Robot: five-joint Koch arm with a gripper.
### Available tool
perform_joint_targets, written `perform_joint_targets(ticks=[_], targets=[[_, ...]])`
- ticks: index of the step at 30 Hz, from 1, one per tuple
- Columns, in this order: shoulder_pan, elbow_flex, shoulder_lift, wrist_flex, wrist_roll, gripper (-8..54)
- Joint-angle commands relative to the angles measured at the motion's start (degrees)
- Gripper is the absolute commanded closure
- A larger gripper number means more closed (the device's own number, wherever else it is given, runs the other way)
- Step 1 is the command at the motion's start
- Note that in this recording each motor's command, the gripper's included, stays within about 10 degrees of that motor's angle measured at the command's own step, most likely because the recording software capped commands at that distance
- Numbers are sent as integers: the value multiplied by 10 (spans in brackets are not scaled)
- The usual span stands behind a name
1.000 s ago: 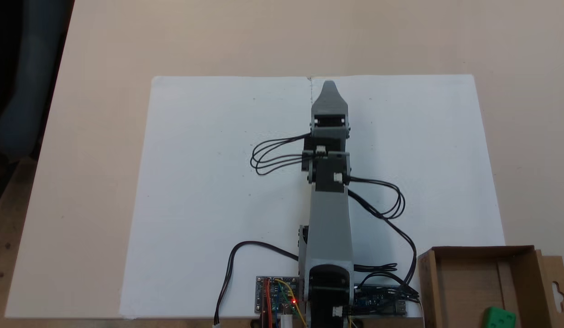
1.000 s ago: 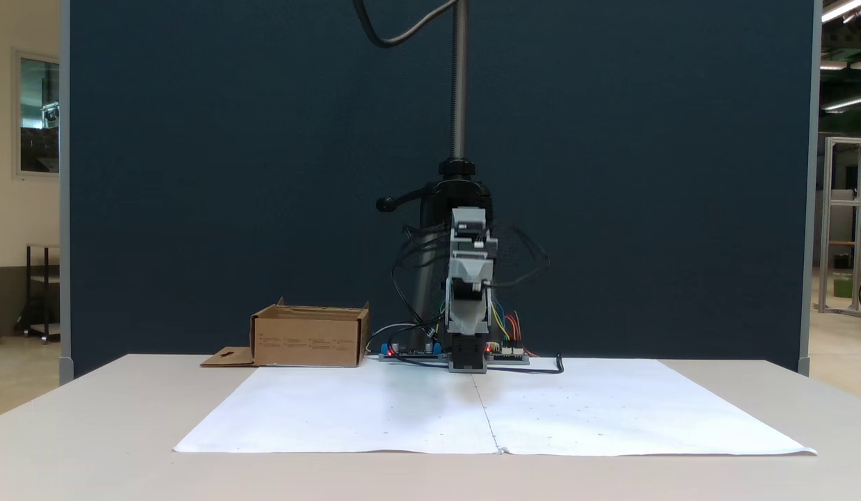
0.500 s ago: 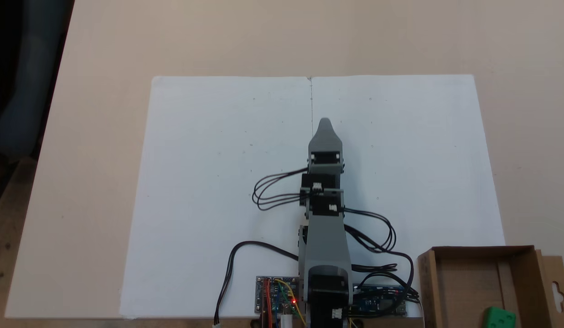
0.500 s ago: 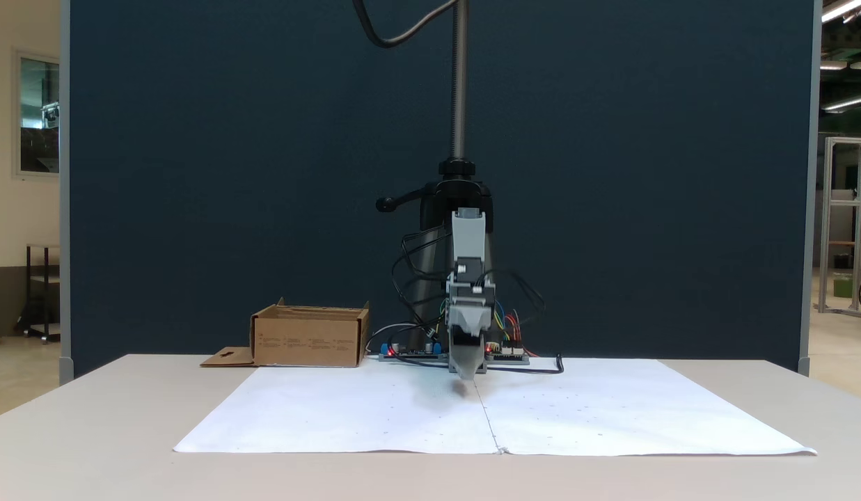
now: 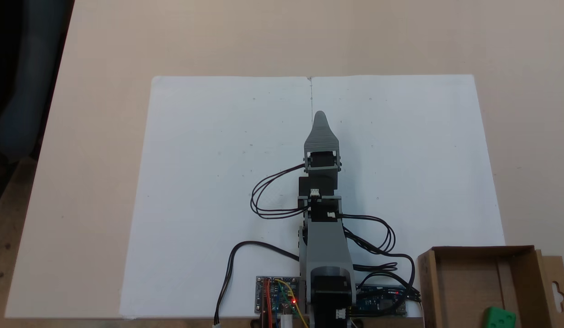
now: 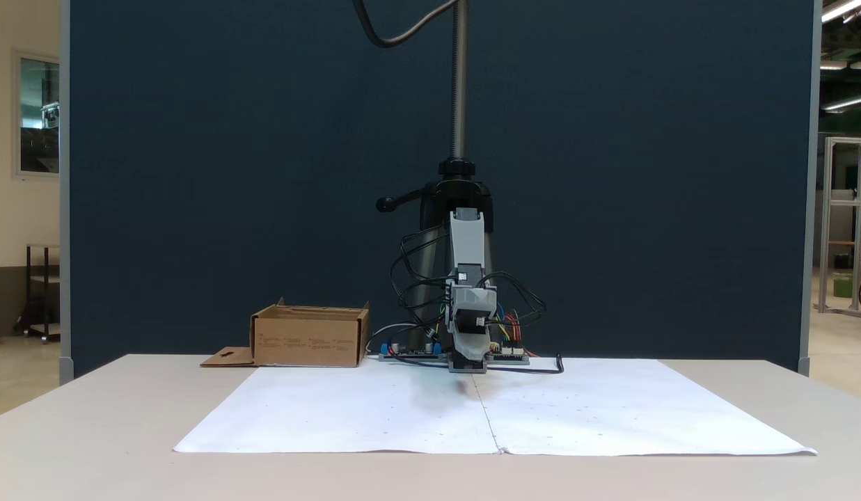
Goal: Grasp a green dice and put it in the bin.
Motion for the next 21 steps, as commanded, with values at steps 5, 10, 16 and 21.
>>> perform_joint_targets(ticks=[5, 10, 16, 21], targets=[[-9, 42, 69, -132, 11, 18], [-8, 42, 69, -180, 11, 17], [-7, 41, 68, -239, 11, 11], [-4, 41, 67, -272, 11, 9]])
